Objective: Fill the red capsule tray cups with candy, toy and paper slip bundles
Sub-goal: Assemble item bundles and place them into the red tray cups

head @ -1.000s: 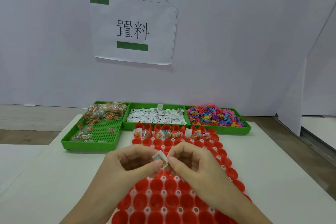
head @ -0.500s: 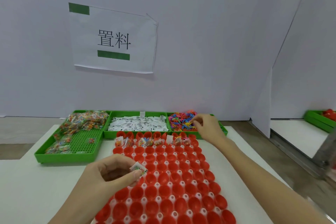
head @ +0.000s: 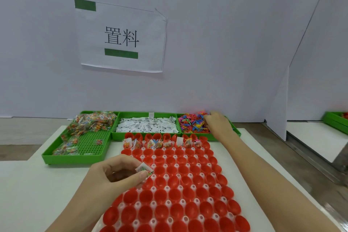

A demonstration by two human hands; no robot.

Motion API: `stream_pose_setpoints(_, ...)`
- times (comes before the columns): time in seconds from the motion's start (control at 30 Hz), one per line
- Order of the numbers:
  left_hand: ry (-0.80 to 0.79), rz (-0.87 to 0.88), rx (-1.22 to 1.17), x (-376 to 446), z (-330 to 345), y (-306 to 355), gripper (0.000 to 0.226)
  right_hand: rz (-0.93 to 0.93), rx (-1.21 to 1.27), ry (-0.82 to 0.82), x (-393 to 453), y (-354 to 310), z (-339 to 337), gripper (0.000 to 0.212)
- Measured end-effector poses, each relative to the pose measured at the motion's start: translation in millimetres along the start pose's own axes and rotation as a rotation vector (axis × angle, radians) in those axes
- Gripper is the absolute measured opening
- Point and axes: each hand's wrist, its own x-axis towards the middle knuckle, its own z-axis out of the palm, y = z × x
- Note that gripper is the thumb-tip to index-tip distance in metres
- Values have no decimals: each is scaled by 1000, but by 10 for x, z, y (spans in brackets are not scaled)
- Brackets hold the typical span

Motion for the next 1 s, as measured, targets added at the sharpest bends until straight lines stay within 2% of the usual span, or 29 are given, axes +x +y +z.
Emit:
stream_pose_setpoints(0.13,-9,-1,1,-5,7,-12,27,26,5,0,12,1,29,28)
stream_pose_setpoints(0.37,-4,-2,-15,7,9,-37,25,117,190,23,59,40,54,14)
stream_pose_setpoints(0.57,14,2,-20,0,-10,-43,28,198,655,182,-100,36,21,22)
stream_pose_setpoints(0.7,19,5,5,-28,5,-34,30,285,1050,236,-390,-117,-333,20)
stream_pose_setpoints(0.8,6,36,11,-48,47,-29,28,200,1285,163,-816,-340,-695,15)
stream_pose_setpoints(0.87,37,68,19,-63,74,-26,28,77,1399,67,-1194,-536,-892,16)
stream_pose_setpoints(1.0,-1,155,93,-86,117,-13,20,-100,1485,-92,-1810,-907,-1088,12)
